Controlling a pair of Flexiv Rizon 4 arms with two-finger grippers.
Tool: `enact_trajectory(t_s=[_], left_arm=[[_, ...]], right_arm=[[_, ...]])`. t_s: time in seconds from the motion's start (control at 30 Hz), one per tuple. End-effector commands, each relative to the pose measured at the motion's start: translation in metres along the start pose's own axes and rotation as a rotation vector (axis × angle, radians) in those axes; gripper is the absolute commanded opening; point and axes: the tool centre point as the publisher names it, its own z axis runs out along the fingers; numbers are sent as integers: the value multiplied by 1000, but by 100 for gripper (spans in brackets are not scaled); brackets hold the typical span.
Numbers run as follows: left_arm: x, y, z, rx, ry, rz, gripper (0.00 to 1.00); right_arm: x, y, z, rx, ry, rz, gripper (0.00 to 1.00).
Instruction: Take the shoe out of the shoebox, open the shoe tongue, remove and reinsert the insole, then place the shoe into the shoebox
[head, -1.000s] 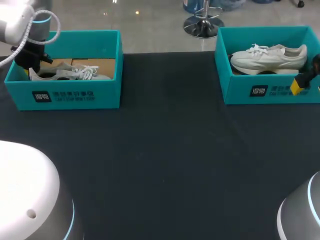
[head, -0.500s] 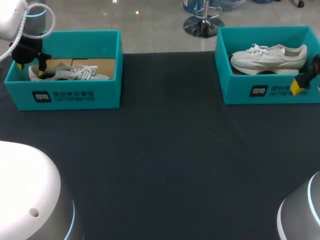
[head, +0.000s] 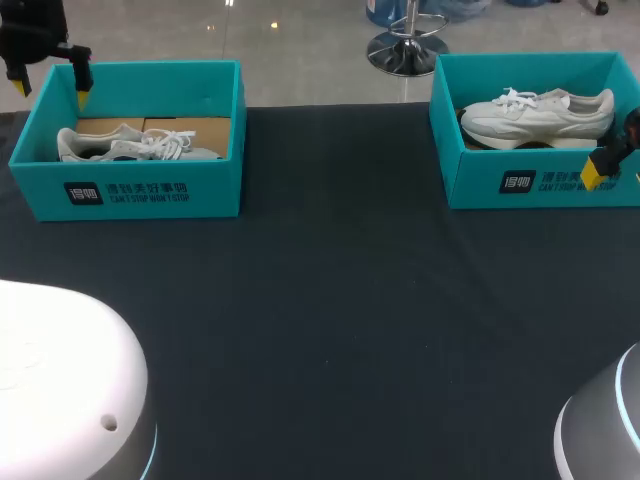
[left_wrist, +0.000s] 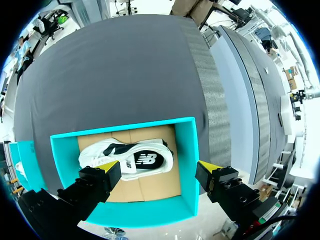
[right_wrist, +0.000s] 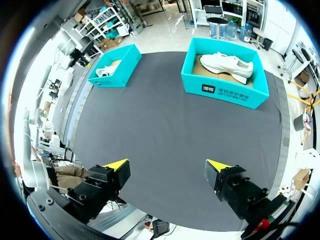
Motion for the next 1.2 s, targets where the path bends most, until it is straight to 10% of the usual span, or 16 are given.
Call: enact_trajectory(t_s=[0.03, 0.6, 1.2], left_arm=[[-3, -22, -24, -44, 14, 13, 100], [-3, -22, -24, -44, 14, 13, 100], [-3, -22, -24, -44, 14, 13, 100]], right_arm=[[0, 3, 0, 7, 1, 1, 100], [0, 3, 0, 7, 1, 1, 100], [-135, 169, 11, 143, -188, 56, 100]])
